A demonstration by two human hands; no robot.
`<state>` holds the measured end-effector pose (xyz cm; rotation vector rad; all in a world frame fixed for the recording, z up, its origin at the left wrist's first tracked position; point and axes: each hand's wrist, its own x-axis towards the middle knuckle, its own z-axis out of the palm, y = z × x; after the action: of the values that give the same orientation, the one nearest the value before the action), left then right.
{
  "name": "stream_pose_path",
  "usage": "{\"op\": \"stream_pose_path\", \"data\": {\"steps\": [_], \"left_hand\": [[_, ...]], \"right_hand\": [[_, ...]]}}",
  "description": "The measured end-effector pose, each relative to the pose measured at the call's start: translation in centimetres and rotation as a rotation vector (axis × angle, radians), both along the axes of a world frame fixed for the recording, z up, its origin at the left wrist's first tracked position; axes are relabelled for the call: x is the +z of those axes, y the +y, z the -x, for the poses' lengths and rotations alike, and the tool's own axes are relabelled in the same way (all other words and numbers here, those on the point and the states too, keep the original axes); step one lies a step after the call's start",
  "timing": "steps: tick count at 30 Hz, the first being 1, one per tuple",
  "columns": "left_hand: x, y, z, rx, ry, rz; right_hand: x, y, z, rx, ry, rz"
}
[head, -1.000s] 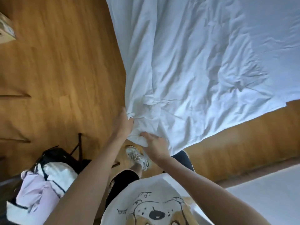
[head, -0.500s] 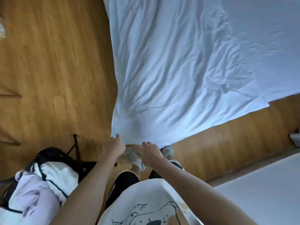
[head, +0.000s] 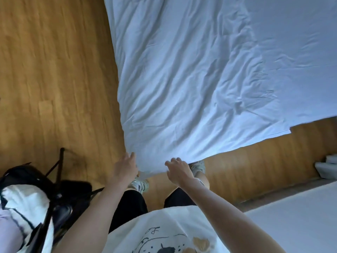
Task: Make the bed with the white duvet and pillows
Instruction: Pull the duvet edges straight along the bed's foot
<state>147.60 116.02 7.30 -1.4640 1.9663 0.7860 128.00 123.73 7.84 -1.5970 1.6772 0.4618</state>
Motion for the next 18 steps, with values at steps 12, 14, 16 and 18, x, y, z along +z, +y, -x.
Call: {"op": "stream_pose_path", "data": {"steps": [12, 14, 16, 18], "left_hand": [[-11.9, 5.4, 13.0, 0.137, -0.121, 0.065], [-13.9, 5.7, 12.4, 0.097, -0.131, 0.121], [-15.6, 5.4, 11.6, 0.040, -0.125, 0.219], [-17.1, 5.1, 10.9, -0.017, -0.089, 0.295]], "right_hand": [[-10.4, 0.9, 30.8, 0.196, 0.017, 0.310], [-13.2, 0.3, 35.8, 0.229, 0.059, 0.339], [-16.1, -0.6, 39.6, 0.258, 0.102, 0.317], [-19.2, -0.9, 42.0, 0.361, 0.111, 0.357]]}}
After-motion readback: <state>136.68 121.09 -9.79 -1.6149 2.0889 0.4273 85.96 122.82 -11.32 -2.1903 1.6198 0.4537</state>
